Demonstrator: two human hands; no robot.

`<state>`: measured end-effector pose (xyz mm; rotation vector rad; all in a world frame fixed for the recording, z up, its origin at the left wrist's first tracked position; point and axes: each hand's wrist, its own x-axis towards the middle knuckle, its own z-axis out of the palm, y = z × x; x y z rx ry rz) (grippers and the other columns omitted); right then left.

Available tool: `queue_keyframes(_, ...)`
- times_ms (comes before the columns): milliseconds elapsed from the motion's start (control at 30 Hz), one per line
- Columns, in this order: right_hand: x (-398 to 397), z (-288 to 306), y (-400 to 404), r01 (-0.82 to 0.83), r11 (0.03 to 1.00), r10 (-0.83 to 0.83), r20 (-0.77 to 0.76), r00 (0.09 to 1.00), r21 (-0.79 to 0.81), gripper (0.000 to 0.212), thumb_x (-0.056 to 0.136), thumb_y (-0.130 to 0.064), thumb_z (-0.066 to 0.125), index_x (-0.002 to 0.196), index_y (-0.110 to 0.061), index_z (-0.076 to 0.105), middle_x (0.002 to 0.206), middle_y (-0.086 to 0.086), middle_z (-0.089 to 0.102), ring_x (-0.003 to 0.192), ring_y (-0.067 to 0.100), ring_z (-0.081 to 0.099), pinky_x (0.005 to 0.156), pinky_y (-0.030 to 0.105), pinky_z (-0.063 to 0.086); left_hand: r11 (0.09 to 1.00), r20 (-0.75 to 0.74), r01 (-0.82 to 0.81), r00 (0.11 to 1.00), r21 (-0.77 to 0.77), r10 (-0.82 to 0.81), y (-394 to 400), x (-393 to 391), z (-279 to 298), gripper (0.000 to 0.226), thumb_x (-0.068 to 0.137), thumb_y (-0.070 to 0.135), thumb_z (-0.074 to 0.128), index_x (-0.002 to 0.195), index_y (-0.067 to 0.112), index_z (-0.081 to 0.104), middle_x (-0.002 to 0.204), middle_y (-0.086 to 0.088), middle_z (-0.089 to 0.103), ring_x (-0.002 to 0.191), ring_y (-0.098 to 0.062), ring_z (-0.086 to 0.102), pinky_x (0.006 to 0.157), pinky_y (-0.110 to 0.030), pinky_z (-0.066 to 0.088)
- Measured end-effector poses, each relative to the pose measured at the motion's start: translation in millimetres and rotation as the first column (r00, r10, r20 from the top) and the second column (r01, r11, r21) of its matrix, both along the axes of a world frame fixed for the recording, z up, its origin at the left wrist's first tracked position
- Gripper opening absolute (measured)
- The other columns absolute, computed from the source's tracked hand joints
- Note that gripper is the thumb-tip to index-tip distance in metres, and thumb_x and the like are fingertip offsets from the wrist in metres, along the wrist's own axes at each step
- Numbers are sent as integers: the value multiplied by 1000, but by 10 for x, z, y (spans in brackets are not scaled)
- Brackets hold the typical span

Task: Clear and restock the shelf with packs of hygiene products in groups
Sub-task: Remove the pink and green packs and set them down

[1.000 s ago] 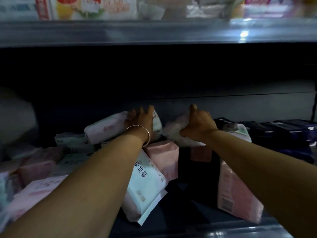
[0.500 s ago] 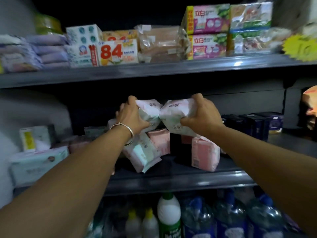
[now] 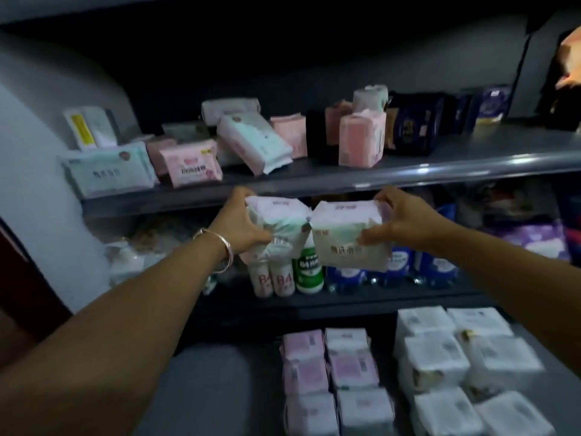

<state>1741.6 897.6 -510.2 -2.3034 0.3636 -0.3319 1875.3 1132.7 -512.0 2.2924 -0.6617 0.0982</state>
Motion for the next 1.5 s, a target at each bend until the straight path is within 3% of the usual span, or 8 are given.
queue_keyframes(200, 75, -1062, -50, -35, 998, 18, -269, 963, -59, 60, 67, -16, 83, 112, -17, 44, 108, 4, 53, 91, 19, 54, 63, 22, 46, 991, -169, 6, 985, 135, 17, -25, 41, -1302, 74, 56, 11, 83, 117, 18, 41, 113, -11, 54, 100, -28, 57, 80, -33, 51)
queue_keyframes(333, 226, -1709, -88, -50, 999, 41, -363, 931, -15, 57, 73, -9, 77, 118, -14, 43, 108, 2, 51, 91, 16, 53, 59, 16, 45, 981, -260, 28, 965, 191, 23, -117, 99, -2008, 62, 65, 3, 76, 117, 10, 43, 105, -4, 48, 92, -17, 49, 69, -17, 36)
queue_keyframes(467, 435, -2210, -152, -16, 999, 2, -387, 922, -31, 55, 74, -8, 76, 118, -15, 44, 112, 4, 52, 96, 18, 53, 69, 23, 48, 977, -286, 15, 957, 213, 47, -199, 239, -2556, 61, 63, -6, 74, 112, 13, 42, 110, -2, 30, 94, -15, 41, 73, -10, 30)
queue_keyframes(700, 576, -2961, -129, -78, 975, -35, -491, 871, -209, 75, 82, -14, 69, 144, -17, 27, 149, 9, 29, 128, 29, 42, 106, 36, 37, 948, -425, 65, 902, 310, 77, -380, 306, -3157, 67, 69, -10, 67, 125, 14, 39, 129, -10, 28, 107, -27, 51, 98, -27, 40)
queue_keyframes(1000, 662, -2922, -120, -97, 969, -39, -530, 847, -225, 81, 80, -18, 72, 145, -13, 24, 152, 8, 20, 136, 34, 30, 112, 41, 31, 834, -443, 126, 883, 537, 152, -506, 383, -3018, 95, 67, 12, 81, 141, 21, 23, 143, -10, 12, 124, -37, 42, 106, -42, 38)
queue_keyframes(1167, 677, -2577, -10, -105, 962, -37, -503, 863, -250, 61, 84, -17, 68, 136, -10, 38, 140, 10, 40, 129, 27, 40, 108, 35, 36, 804, -372, 137, 921, 578, 111, -480, 419, -2640, 81, 76, 22, 75, 142, 21, 27, 147, -10, 19, 132, -35, 35, 109, -39, 34)
queue_keyframes(1333, 663, -2022, 130, -142, 953, 16, -424, 905, -269, 52, 87, -10, 62, 135, -9, 43, 135, 12, 49, 122, 26, 49, 98, 30, 43, 870, -284, 157, 959, 468, -21, -333, 390, -2039, 61, 81, 16, 70, 136, 13, 42, 142, -10, 39, 129, -26, 41, 104, -27, 35)
queue_keyframes(1500, 734, -1172, 342, -197, 941, 120, -270, 955, -277, 48, 87, -7, 62, 133, -9, 49, 126, 13, 59, 115, 28, 56, 91, 30, 44, 947, -218, 154, 972, 283, -93, -299, 311, -1194, 44, 81, 7, 68, 122, 9, 54, 113, -10, 57, 99, -23, 58, 91, -31, 48)
